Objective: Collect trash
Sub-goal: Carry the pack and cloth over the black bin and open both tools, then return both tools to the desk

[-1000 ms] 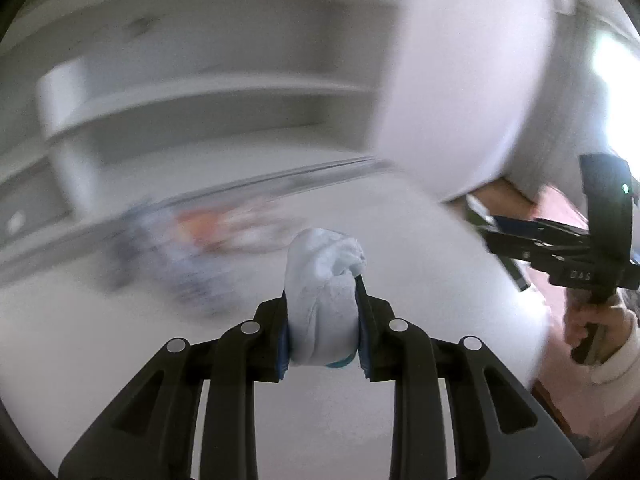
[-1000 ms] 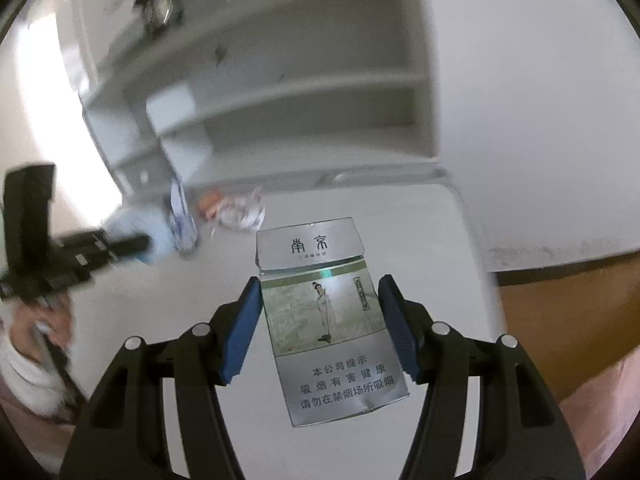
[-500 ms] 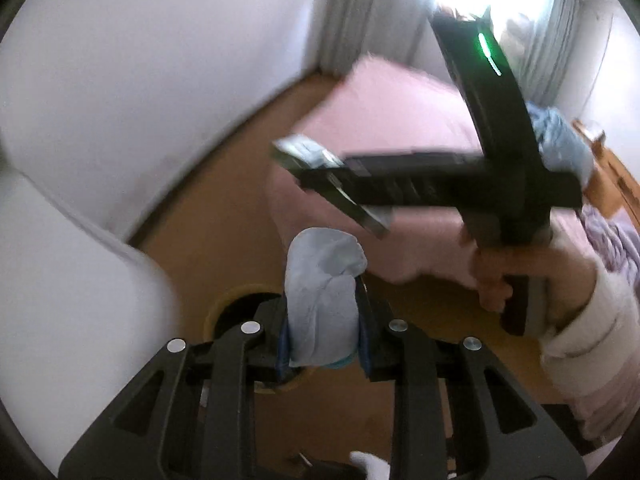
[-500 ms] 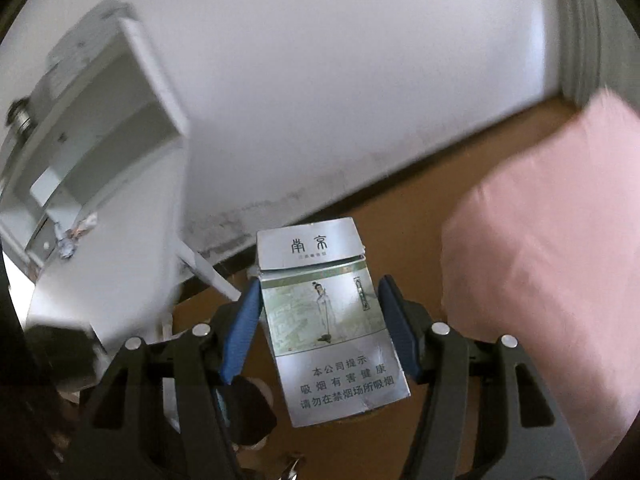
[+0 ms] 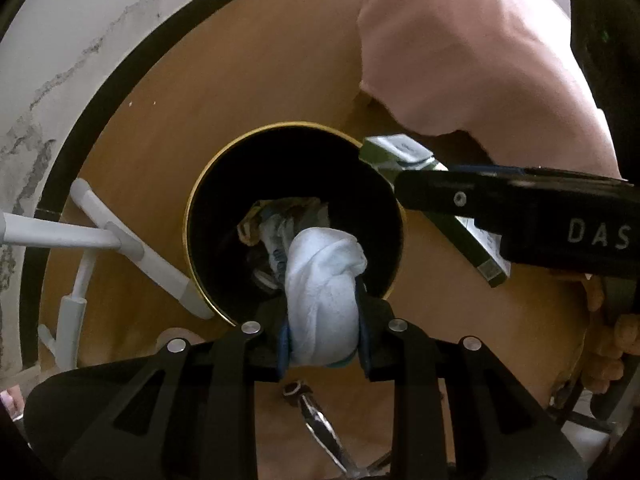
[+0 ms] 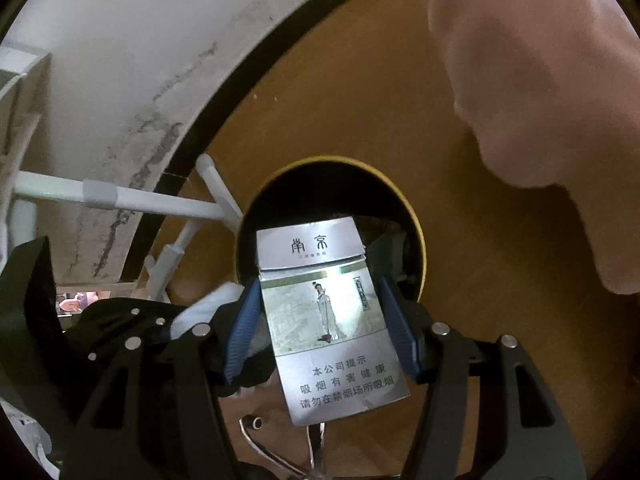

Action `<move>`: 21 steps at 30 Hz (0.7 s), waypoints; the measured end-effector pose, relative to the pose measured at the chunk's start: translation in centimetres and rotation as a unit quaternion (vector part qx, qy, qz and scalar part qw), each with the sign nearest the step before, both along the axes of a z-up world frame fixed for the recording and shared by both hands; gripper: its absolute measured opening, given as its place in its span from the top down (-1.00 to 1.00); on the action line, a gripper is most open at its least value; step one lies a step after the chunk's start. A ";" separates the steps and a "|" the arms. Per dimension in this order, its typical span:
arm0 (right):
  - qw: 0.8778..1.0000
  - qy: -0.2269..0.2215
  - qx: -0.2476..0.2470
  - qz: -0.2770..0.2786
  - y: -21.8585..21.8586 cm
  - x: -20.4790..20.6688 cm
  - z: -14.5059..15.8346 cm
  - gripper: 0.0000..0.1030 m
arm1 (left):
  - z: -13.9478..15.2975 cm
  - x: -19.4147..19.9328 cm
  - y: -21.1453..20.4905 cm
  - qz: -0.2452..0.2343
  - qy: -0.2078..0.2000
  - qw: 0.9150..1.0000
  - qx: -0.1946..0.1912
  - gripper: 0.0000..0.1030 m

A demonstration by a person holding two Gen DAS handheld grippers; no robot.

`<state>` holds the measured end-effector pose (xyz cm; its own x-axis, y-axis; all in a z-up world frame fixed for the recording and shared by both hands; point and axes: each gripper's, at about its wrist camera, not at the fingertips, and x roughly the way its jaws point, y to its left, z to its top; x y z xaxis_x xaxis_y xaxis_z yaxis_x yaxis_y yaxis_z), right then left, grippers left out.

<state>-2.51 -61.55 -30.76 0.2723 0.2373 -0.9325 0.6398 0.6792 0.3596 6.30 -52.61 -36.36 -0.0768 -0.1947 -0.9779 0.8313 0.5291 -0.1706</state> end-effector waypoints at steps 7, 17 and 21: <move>0.999 -0.006 0.044 -0.030 -1.2 1.1 -1.8 -0.15 | -1.2 1.5 0.4 0.025 0.028 0.999 -0.005 0.53; 0.995 -0.036 0.027 -0.087 -4.1 -0.3 2.6 -0.75 | 1.2 0.3 0.4 0.037 0.015 0.997 -0.062 -0.88; 0.986 -0.066 -0.098 -0.122 -5.3 -3.3 11.0 -0.78 | 7.1 -3.8 0.1 -0.018 0.013 0.991 -0.133 -0.88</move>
<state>-5.81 -66.87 -19.77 0.4208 -0.0305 -0.9067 0.7486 0.5762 0.3280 2.49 -52.55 -29.26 -0.1134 -0.4423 -0.8897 0.8421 0.4325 -0.3223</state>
